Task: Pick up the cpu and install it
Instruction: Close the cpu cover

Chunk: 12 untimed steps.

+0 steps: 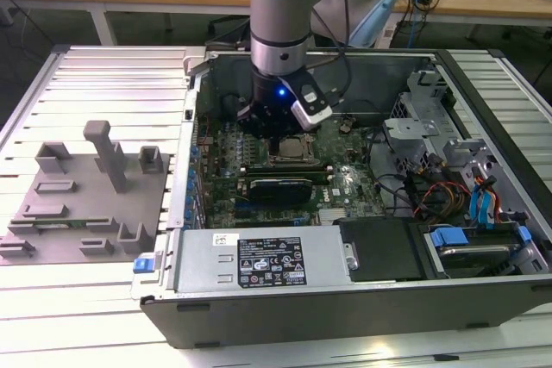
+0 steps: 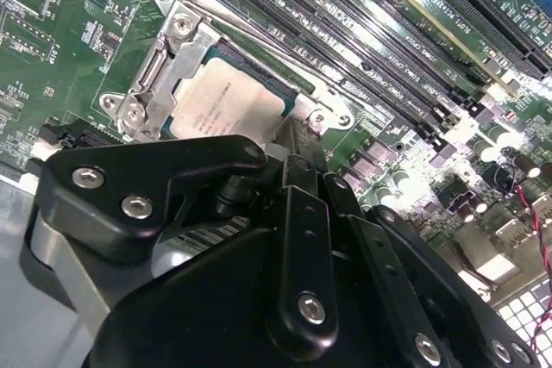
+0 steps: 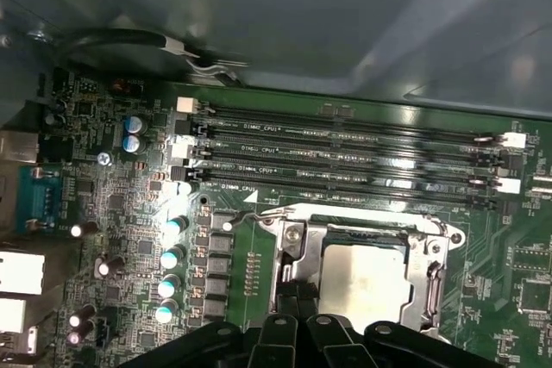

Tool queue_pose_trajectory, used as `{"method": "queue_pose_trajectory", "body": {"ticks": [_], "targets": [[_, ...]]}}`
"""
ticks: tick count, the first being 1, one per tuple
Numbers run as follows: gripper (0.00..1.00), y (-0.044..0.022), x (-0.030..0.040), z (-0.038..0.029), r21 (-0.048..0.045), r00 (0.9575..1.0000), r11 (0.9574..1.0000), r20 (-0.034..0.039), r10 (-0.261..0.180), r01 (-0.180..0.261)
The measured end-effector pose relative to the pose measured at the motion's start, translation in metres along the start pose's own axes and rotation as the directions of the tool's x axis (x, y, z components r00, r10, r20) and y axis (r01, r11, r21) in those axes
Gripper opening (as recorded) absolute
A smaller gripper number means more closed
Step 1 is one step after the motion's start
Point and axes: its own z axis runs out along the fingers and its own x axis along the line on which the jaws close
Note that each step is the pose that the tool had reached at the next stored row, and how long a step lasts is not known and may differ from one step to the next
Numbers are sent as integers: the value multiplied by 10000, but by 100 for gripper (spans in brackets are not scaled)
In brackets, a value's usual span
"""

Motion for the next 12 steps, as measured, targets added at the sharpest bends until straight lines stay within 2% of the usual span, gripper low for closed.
{"method": "queue_pose_trajectory", "body": {"ticks": [12], "targets": [[11,1,3,16,2,10000,10000,-2,-9,9]]}}
